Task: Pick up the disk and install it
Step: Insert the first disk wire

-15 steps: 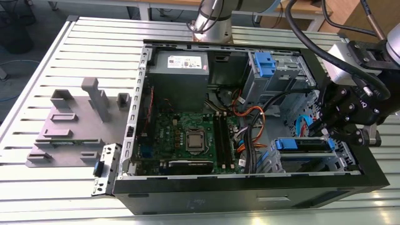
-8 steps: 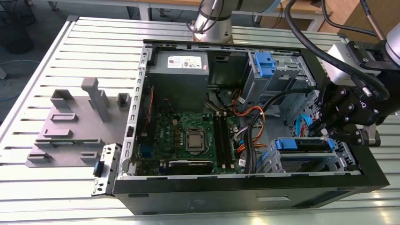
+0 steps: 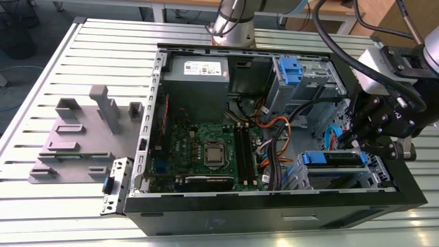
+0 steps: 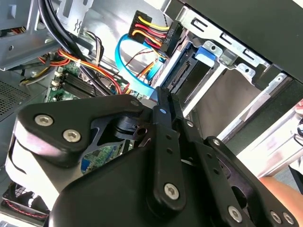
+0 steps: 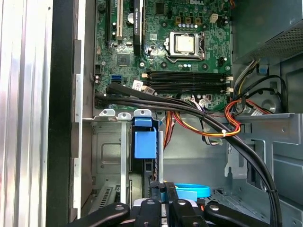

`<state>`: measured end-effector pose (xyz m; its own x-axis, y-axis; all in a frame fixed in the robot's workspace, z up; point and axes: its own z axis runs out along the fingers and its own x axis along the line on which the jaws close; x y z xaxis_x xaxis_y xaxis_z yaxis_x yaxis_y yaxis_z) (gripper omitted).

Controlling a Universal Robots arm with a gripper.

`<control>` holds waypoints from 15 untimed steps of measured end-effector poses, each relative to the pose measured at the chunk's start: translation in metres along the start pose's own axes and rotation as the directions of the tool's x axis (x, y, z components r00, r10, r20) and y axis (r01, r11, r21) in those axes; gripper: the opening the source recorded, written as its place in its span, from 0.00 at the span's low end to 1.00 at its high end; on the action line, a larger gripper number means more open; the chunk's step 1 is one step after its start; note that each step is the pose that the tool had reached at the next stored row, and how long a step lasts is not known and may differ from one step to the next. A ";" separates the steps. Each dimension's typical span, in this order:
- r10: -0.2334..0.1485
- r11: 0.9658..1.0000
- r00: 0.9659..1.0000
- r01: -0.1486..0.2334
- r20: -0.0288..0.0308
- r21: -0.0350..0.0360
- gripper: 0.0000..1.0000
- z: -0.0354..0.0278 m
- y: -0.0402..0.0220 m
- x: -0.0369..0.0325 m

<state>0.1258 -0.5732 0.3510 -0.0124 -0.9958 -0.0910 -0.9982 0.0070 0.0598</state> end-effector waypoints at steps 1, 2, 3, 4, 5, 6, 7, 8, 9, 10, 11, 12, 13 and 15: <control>0.000 1.000 1.000 0.000 0.000 0.000 0.16 0.0002 0.0000 0.0005; 0.000 1.000 1.000 0.000 0.000 0.000 0.16 0.0003 0.0000 0.0008; 0.000 1.000 1.000 0.000 0.000 0.000 0.16 0.0003 0.0000 0.0009; 0.000 1.000 1.000 0.000 0.000 0.000 0.16 0.0004 0.0000 0.0013; 0.000 1.000 1.000 0.000 0.000 0.000 0.16 0.0005 -0.0001 0.0017; 0.000 1.000 1.000 0.000 0.000 0.000 0.16 0.0008 -0.0001 0.0022; 0.000 1.000 1.000 0.000 0.000 0.000 0.16 0.0009 -0.0001 0.0029; 0.000 1.000 1.000 0.000 0.000 0.000 0.16 0.0011 -0.0001 0.0035; 0.000 1.000 1.000 0.000 0.000 0.000 0.16 0.0012 -0.0001 0.0036; 0.000 1.000 1.000 0.000 0.000 0.000 0.16 0.0011 -0.0001 0.0036; 0.000 1.000 1.000 0.000 0.000 0.000 0.16 0.0012 -0.0001 0.0036; 0.000 1.000 1.000 0.000 0.000 0.000 0.16 0.0012 -0.0001 0.0036; 0.000 1.000 1.000 0.000 0.000 0.000 0.16 0.0013 -0.0001 0.0037; 0.000 1.000 1.000 0.000 0.000 0.000 0.16 0.0034 -0.0003 0.0040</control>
<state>0.1258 -0.5768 0.3472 -0.0124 -0.9958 -0.0912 -0.9982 0.0069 0.0598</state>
